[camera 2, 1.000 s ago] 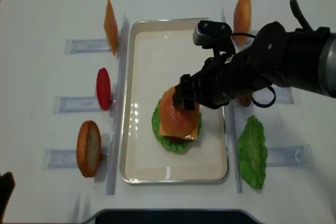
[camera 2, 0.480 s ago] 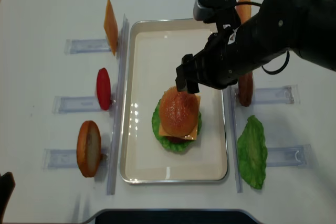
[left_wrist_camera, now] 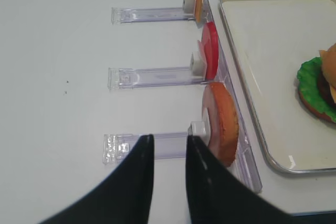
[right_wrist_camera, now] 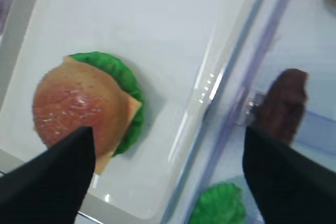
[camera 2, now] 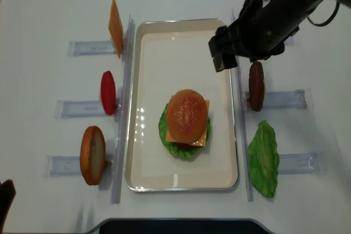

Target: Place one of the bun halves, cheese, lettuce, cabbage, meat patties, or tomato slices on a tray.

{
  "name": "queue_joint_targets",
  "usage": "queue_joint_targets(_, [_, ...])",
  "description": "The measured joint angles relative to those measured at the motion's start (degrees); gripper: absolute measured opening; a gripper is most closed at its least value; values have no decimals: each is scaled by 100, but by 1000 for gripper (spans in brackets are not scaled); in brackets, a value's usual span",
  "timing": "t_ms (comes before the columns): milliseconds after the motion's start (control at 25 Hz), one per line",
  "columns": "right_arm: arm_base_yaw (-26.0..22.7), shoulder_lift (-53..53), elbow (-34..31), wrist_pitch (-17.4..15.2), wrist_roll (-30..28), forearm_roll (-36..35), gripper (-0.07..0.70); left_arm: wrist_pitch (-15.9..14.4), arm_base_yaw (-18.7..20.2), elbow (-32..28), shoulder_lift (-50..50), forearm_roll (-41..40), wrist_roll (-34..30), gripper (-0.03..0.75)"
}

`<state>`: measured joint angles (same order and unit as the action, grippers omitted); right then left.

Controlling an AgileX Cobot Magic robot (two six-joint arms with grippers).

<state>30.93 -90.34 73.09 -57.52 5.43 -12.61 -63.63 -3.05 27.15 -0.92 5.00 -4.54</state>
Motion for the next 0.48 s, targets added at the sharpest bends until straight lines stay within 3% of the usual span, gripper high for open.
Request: queue_joint_targets(480, [-1709, 274, 54, -948, -362, 157, 575, 0, 0, 0, 0, 0, 0, 159])
